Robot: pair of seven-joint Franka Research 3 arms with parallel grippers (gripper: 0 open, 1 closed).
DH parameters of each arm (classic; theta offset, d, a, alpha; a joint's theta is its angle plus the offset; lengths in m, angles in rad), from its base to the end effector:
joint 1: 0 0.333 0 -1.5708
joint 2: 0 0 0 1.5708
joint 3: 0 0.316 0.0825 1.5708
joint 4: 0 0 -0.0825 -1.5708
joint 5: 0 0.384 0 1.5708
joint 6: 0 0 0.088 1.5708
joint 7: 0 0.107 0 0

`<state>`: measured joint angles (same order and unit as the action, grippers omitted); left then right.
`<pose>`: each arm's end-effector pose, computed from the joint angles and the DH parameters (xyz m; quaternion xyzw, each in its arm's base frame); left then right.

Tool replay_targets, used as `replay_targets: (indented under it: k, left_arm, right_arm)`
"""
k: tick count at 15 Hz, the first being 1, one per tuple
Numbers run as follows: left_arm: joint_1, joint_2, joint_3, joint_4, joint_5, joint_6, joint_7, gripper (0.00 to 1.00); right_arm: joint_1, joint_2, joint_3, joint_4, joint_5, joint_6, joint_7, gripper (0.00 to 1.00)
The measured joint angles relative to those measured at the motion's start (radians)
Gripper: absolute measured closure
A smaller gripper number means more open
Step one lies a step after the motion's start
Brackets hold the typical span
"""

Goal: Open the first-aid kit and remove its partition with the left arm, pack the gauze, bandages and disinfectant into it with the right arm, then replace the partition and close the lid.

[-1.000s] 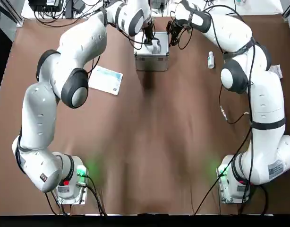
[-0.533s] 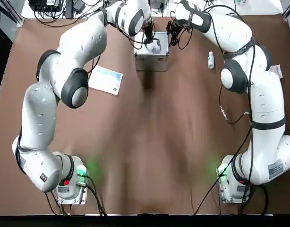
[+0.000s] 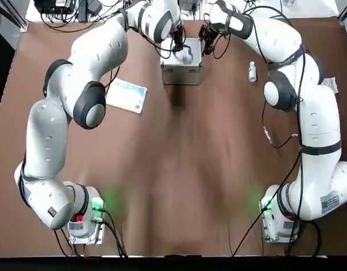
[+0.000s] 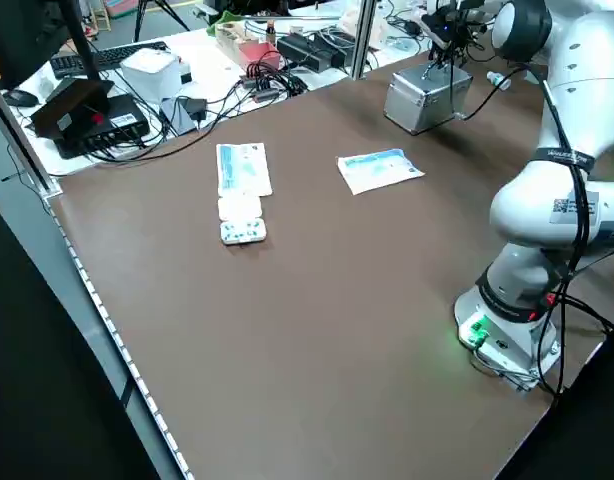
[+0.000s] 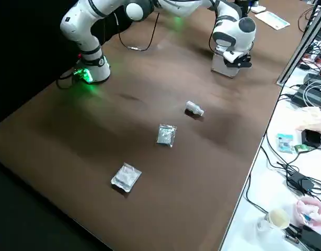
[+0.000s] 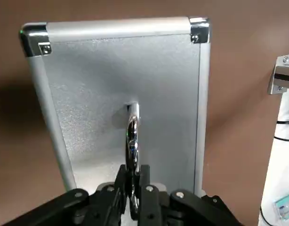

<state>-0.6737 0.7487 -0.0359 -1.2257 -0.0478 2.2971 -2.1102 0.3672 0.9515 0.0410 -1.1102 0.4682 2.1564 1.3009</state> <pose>0.5952 -0.5018 0.3601 0.7416 0.6505 -0.0053 0.1637 0.7154 0.3178 0.2476 -0.8171 0.5329 0.1319 0.1759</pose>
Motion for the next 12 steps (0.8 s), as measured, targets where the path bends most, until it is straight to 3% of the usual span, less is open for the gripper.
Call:
replay_targets:
  k: [12]
  left_arm:
    - [-0.006, -0.032, -0.003, 0.005, 0.000, -0.054, -0.002, 0.87]
  right_arm:
    - [0.000, 0.000, 0.000, 0.000, 0.000, 0.001, 0.001, 0.42]
